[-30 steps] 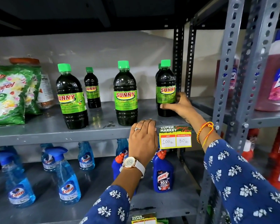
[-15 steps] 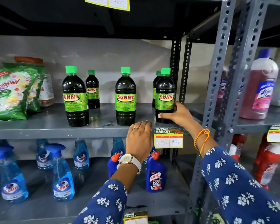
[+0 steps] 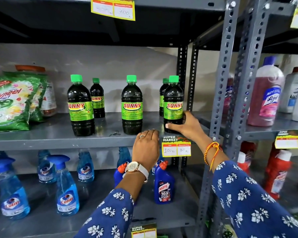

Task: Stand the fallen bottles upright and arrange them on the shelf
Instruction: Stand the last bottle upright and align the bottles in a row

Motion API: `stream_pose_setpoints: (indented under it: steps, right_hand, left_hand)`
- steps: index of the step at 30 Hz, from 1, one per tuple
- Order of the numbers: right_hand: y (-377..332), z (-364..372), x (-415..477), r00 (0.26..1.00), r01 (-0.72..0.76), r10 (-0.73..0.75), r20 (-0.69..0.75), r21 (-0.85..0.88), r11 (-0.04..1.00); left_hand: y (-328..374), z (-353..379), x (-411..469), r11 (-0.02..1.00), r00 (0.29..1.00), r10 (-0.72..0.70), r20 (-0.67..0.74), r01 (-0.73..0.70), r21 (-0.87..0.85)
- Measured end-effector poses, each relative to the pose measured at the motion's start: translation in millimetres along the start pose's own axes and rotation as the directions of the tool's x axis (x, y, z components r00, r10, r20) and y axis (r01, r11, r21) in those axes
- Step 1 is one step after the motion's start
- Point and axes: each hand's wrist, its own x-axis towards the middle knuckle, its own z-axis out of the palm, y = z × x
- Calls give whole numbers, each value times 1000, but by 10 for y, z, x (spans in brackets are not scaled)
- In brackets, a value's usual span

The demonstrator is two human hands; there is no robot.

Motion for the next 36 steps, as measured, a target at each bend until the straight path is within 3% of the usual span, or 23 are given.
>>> stream_pose_setpoints:
  steps: [2,4,7,9,11,13,16,19,21,26,36]
  right_hand:
    - [-13,11,-51,999,7,-5,-53,45,999]
    - [-47,42,-143,959,135,-133,-251,-9,991]
    - [-216,88,-224,737,420,-452,-503,-183,889]
    - [-337,168,-196,685,526,-530,-501,-163,835]
    - [-467,327,-169,789,527,-476,-389,29,850]
    - [-605,558,-174,926,367,-336,-171,197,909]
    - [-696,917,-156,990,133,-138,25,146,980]
    - [-687,1173,-156,998,21,-22,67,7,1000]
    - [-662,1248,-149,999,12,-8,37,-112,994]
    - [-643,1237,-113,999,41,-44,-12,-173,984]
    - [-631,1226,-108,998,66,-66,3,-180,982]
  left_hand:
    - [15,-25,-9,1000,1000,8,17,-8,-4]
    - [44,-85,-32,999,999,27,18,-27,-32]
    - [-17,-294,-116,980,995,24,-99,-43,-195]
    - [-182,-499,-150,972,948,-13,-317,-62,-226]
    - [-452,-709,-113,979,841,-121,-527,14,-203]
    - [-763,-890,-47,955,716,-294,-633,190,-228]
    - [-1170,-980,-30,851,634,-520,-572,437,-290]
    - [-1488,-926,-137,739,652,-672,-351,624,-253]
    - [-1640,-883,-188,712,666,-700,-257,680,-175]
    - [-1782,-766,-175,724,694,-667,-270,690,-15]
    - [-1825,-796,-143,722,705,-680,-201,691,-22]
